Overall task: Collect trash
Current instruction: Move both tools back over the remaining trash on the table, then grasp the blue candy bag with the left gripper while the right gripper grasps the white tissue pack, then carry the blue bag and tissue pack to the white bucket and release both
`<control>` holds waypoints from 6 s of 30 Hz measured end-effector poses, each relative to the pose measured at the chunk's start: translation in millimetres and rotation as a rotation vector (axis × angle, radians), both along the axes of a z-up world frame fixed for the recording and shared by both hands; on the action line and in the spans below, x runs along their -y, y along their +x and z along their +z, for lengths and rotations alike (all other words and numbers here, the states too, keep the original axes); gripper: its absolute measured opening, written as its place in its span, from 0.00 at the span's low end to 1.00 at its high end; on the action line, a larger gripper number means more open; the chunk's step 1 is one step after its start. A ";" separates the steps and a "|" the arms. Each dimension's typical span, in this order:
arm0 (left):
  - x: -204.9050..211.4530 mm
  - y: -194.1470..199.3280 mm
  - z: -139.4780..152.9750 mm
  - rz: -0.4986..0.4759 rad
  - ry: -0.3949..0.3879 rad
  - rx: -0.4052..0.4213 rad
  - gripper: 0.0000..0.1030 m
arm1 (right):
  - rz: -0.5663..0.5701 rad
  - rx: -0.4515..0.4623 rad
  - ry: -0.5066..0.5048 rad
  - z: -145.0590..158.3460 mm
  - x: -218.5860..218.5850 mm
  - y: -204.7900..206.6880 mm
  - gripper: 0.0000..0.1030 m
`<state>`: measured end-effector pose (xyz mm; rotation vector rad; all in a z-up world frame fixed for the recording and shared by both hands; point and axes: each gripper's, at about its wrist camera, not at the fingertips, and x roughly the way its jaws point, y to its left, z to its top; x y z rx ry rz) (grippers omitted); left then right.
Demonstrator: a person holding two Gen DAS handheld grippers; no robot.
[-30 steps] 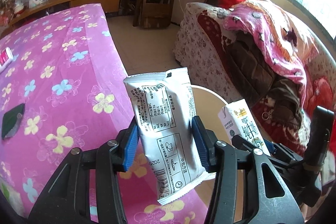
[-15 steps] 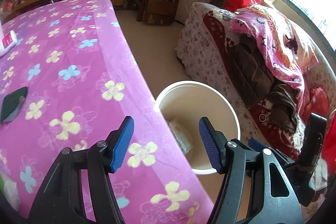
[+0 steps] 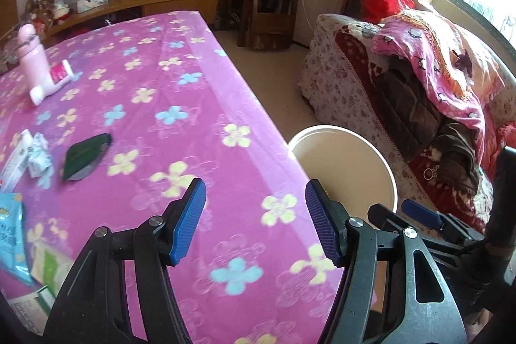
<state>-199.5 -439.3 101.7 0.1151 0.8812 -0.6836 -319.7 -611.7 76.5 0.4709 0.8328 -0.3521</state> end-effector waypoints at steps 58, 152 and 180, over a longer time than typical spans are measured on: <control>-298.1 110.2 -68.4 0.307 0.030 -0.281 0.61 | 0.566 -0.134 0.008 -26.9 -264.0 133.4 0.74; -52.0 12.6 23.1 -0.076 0.022 0.025 0.23 | 0.124 0.012 -0.090 22.6 -47.2 9.6 0.40; 89.8 13.2 -24.5 -0.156 0.048 -0.037 0.23 | -0.063 -0.075 -0.039 -31.7 69.4 -4.2 0.41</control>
